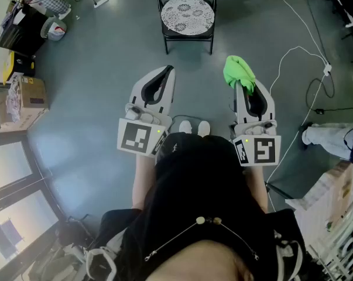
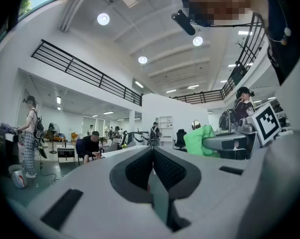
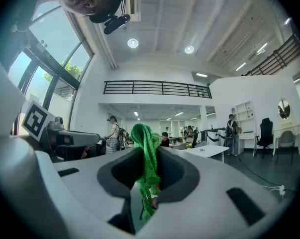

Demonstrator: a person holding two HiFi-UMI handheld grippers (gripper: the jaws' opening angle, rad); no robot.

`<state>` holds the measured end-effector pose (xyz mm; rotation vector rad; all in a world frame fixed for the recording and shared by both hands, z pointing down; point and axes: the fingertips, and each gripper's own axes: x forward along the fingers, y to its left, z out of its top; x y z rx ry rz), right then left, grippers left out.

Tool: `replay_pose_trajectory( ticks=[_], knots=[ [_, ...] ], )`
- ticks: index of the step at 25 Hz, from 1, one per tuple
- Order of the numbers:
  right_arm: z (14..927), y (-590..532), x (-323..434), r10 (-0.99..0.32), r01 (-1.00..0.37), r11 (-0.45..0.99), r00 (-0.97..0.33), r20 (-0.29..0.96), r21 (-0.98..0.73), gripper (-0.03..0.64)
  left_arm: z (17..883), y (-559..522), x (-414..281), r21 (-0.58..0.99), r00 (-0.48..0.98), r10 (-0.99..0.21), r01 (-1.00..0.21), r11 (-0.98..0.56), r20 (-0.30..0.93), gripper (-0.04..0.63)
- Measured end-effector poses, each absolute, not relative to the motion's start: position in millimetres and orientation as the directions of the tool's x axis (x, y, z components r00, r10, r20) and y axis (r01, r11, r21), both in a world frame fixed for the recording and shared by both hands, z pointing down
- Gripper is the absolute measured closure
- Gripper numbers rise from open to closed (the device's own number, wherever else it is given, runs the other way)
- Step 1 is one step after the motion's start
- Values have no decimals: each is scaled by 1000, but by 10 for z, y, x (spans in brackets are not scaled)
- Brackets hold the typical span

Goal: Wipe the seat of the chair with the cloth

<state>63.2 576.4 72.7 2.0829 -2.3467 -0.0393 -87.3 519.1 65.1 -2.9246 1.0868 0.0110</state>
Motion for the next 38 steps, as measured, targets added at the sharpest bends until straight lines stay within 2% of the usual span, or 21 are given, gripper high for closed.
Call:
replay_pose_trajectory(
  ticks=[15, 26, 38],
  knots=[
    [704, 5798, 659, -991, -991, 130, -130, -6, 23, 531, 641, 5251, -811, -14, 761, -649, -649, -760, -4, 589],
    [801, 6002, 1163, -989, -989, 151, -150, -6, -9, 529, 868, 5379, -577, 46, 728, -685, -685, -727, 26, 589],
    [1083, 5867, 1436, -984, -985, 172, -173, 46, -34, 526, 781, 5277, -605, 53, 696, -715, -713, -699, -67, 589]
  ],
)
